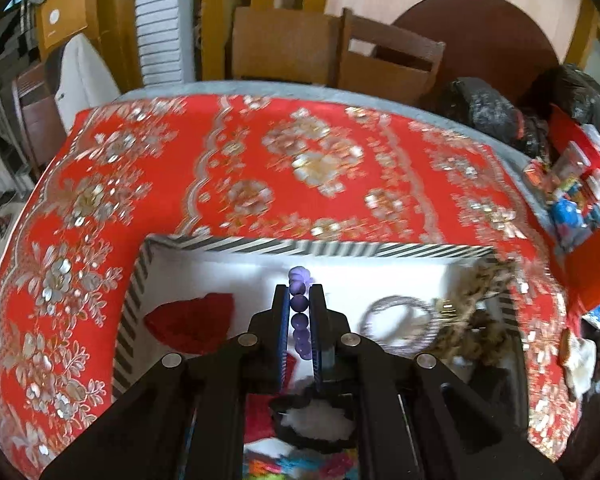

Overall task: Organize jewelry
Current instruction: 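Carry the purple and orange bracelets into the tray and open both tools, then withdraw both tools from the tray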

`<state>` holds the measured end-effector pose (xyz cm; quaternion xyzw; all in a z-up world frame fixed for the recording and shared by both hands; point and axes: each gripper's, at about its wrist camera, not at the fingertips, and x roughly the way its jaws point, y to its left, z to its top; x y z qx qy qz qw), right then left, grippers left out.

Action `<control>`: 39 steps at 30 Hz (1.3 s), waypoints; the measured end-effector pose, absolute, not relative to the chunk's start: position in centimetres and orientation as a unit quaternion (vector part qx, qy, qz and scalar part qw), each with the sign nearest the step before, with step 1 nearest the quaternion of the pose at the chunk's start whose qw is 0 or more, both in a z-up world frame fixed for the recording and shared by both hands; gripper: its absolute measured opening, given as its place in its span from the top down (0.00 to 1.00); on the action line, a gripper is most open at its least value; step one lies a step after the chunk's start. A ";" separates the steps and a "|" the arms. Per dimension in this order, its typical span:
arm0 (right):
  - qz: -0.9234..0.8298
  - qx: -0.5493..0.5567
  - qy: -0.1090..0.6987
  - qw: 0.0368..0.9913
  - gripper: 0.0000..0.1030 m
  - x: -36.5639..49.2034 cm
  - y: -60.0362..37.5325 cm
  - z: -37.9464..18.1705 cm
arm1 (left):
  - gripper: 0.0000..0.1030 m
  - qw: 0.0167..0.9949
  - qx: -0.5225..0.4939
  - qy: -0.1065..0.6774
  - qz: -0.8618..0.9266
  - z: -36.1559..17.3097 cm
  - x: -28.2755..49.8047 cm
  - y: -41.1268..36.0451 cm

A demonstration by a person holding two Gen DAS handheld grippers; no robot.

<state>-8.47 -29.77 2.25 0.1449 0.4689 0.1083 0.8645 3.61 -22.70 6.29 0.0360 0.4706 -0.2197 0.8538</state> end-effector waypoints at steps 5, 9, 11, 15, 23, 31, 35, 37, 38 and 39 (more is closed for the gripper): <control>0.115 0.145 0.484 0.855 0.91 -8.1 -28.9 1.0 | 0.91 0.850 0.027 0.485 -0.205 4.7 4.1 -21.3; 0.105 0.147 0.489 0.853 0.70 -8.9 -29.3 1.0 | 0.82 0.845 0.012 0.492 -0.210 4.3 4.2 -20.6; 0.103 0.154 0.479 0.858 0.62 -9.7 -29.8 1.6 | 0.76 0.846 0.012 0.490 -0.209 4.4 4.0 -20.5; 0.093 0.162 0.461 0.867 0.60 -11.1 -30.9 2.9 | 0.74 0.849 0.009 0.483 -0.212 5.1 3.1 -20.2; 0.054 0.153 0.430 0.888 0.54 -12.7 -32.5 5.2 | 0.74 0.867 0.028 0.452 -0.207 6.9 0.1 -19.3; 0.020 0.134 0.425 0.895 0.52 -13.1 -33.1 5.4 | 0.75 0.882 0.050 0.424 -0.198 7.9 -2.9 -18.5; 0.015 0.129 0.427 0.895 0.51 -13.5 -33.1 5.4 | 0.74 0.887 0.052 0.416 -0.194 8.3 -4.0 -18.0; 0.013 0.126 0.426 0.896 0.50 -13.8 -33.1 5.5 | 0.75 0.890 0.056 0.410 -0.192 8.4 -4.6 -17.8; 0.012 0.124 0.425 0.896 0.50 -13.8 -33.1 5.5 | 0.74 0.891 0.059 0.407 -0.192 8.4 -4.9 -17.8; 0.010 0.121 0.425 0.897 0.49 -13.9 -33.1 5.6 | 0.74 0.892 0.061 0.404 -0.191 8.5 -5.1 -17.7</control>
